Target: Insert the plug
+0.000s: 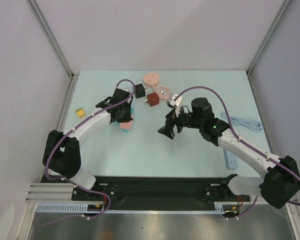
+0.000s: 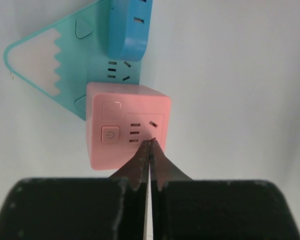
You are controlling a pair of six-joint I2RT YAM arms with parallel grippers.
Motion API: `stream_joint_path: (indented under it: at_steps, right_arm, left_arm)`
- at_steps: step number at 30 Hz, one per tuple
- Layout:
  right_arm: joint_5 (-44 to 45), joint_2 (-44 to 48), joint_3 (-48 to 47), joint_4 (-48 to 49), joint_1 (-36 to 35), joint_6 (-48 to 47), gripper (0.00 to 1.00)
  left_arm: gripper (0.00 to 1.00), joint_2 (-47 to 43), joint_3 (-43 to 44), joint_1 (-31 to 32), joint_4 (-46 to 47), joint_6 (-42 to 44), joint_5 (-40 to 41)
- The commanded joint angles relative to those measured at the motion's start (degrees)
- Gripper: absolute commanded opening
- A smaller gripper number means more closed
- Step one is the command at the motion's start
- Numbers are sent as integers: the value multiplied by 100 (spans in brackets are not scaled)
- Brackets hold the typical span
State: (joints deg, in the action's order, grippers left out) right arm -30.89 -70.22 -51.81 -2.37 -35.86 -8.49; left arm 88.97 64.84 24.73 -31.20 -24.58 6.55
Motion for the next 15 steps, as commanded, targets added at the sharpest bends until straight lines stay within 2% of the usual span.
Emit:
stream_joint_path:
  at_steps: [1,3,4,5,6,8,9,10,12,15]
  right_arm:
    - [-66,183,-294,-114,17,-12,91]
    - [-31,236,-312,-202,17,5,91]
    - [-22,306,-321,-220,9,23,91]
    - [-13,333,-329,-237,0,75,91]
    - [-13,359,-312,-237,-9,119,91]
    - [48,473,-251,-202,-114,233,91]
    - [405,508,-216,-133,-175,443,91]
    - [618,552,-189,-115,-254,506,92]
    - [1145,754,4,16,-465,716,95]
    - [1978,1036,110,-43,-545,1460,100]
  left_arm:
    - [0,59,265,-30,-299,-29,181]
    - [0,16,641,-30,-439,5,110]
    - [4,15,809,-30,-518,40,119]
    - [11,7,1002,-38,-632,76,171]
    - [27,-2,1352,-39,-816,93,363]
    - [43,-37,1645,-108,-940,129,645]
    - [56,-64,1829,-161,-1019,129,794]
    - [60,-90,1883,-266,-1037,111,978]
    - [75,-143,1866,-731,-994,33,1015]
    - [90,-283,1490,-1592,-565,-126,648]
